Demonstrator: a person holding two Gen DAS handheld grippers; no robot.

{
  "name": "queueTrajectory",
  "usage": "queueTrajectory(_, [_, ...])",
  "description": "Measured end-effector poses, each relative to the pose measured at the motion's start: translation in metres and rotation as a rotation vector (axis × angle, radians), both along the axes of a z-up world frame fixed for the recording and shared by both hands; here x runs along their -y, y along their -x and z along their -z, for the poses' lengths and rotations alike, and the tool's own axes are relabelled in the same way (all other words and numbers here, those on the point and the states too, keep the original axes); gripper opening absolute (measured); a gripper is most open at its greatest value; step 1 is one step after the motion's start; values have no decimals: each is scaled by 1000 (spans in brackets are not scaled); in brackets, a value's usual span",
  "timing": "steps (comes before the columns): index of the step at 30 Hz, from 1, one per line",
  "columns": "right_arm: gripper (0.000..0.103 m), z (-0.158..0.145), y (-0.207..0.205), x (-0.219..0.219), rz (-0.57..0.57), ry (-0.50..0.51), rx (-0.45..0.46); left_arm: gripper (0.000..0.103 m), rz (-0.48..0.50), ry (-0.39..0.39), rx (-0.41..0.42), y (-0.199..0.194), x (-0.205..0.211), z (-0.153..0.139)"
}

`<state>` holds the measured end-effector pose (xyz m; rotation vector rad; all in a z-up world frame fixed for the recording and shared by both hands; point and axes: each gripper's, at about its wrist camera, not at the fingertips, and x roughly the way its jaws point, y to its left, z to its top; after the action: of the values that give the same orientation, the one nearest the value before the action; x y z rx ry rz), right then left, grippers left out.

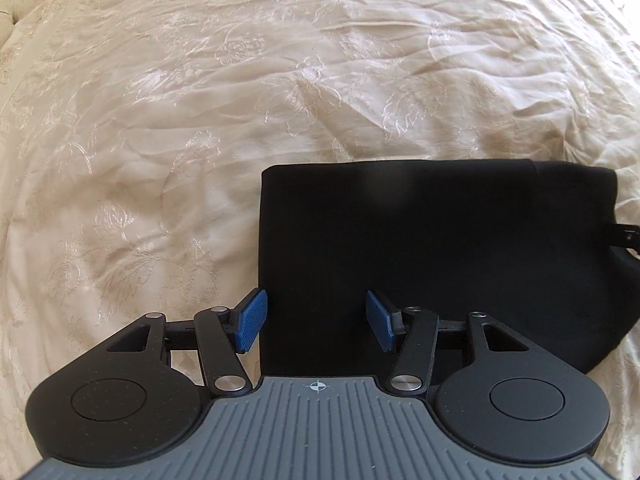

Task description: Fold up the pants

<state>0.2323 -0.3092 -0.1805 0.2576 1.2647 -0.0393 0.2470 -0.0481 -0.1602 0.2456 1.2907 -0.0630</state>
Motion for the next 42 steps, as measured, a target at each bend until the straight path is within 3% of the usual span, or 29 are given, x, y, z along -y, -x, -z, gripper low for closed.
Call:
queueTrajectory(4, [22, 3, 2, 4, 13, -7, 4, 63, 21, -43, -11, 0, 4, 12])
queueTrajectory(8, [28, 5, 4, 4, 15, -5, 9, 67, 9, -32, -22, -2, 0, 14])
queueTrajectory(16, [47, 12, 6, 5, 62, -12, -1, 101, -131, 52, -58, -13, -33, 27])
queueTrajectory(22, [51, 20, 9, 21, 112, -103, -5, 103, -154, 144, -46, -7, -56, 32])
queueTrajectory(42, [59, 28, 13, 43, 148, -236, -3, 103, -120, 271, -40, -8, -53, 32])
